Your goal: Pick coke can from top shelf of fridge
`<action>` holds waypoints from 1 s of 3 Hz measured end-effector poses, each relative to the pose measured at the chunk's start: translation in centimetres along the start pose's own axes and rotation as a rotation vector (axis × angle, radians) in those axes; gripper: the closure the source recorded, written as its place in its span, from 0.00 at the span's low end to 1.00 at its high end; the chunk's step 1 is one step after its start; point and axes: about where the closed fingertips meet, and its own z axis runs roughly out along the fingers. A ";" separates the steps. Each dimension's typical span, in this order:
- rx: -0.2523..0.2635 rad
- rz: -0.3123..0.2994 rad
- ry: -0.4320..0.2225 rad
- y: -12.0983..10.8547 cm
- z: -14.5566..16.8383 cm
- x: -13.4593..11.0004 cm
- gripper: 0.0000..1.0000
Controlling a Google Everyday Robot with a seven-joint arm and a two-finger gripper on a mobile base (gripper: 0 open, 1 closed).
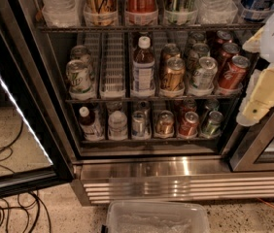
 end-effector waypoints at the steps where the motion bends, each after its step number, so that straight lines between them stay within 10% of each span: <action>1: 0.066 0.114 -0.057 -1.6 0.9 -1.8 0.00; 3: 0.157 0.205 -0.178 -3.6 1.6 -4.8 0.00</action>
Offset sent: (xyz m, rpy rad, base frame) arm 0.0707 0.0580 -0.0015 0.3108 -0.2256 -0.2610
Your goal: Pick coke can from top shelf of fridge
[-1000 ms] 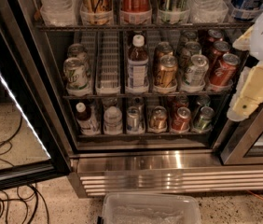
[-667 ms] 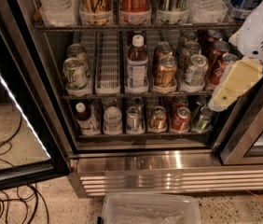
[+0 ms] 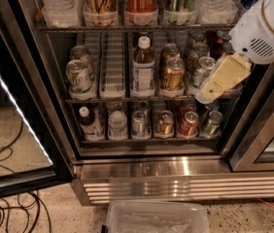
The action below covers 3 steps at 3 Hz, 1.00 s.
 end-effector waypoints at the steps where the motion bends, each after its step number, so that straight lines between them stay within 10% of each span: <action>1: 0.000 0.000 0.000 0.0 0.0 0.0 0.00; 3: 0.034 0.049 -0.314 1.4 -0.7 -9.3 0.00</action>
Offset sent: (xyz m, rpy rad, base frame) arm 0.0348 0.1054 0.0504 0.3296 -0.2365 0.1349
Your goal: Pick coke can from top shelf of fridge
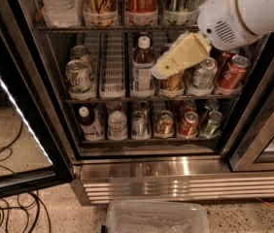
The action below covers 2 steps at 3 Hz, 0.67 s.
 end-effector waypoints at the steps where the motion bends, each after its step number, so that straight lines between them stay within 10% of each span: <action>1: 0.037 0.087 -0.167 1.2 0.0 -4.9 0.00; 2: 0.038 0.134 -0.337 2.2 -0.4 -9.6 0.00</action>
Offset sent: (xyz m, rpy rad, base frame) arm -0.0028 0.1171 0.0961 0.5532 -0.2371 0.0759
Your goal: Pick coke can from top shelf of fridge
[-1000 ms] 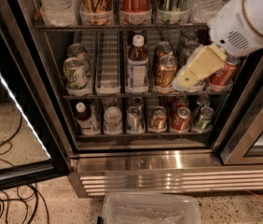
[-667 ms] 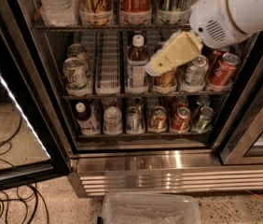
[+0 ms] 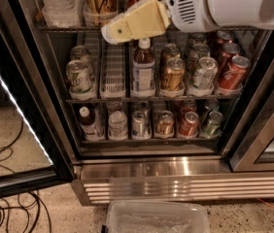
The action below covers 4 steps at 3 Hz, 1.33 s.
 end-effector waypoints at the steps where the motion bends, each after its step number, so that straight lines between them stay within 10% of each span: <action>1: -0.019 0.030 -0.051 1.0 -0.3 -1.9 0.00; 4: 0.015 0.003 0.064 3.3 3.8 1.4 0.00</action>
Offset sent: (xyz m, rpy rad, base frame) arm -0.0065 0.0124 0.0154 0.0577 -0.0109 0.0186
